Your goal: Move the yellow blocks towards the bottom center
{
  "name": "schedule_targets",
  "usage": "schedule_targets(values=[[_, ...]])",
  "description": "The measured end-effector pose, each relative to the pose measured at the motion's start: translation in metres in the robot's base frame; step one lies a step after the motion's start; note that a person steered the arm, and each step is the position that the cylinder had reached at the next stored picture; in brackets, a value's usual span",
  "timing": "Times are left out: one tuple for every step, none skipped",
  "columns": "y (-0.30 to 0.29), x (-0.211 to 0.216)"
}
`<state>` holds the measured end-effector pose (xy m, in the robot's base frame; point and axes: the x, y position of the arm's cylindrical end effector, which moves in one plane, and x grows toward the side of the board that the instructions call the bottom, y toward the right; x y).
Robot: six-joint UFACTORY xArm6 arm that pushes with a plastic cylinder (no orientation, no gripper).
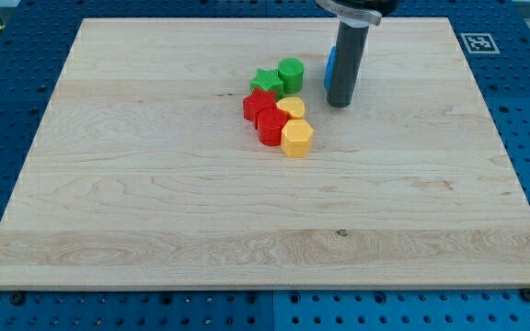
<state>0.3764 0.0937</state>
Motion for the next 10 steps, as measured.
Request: schedule_targets(values=[[-0.006,0.0],[-0.006,0.0],[-0.02,0.0],[-0.041,0.0],[-0.048,0.0],[-0.069,-0.005],[-0.079,0.004],[-0.079,0.025],[-0.079,0.025],[-0.069,0.018]])
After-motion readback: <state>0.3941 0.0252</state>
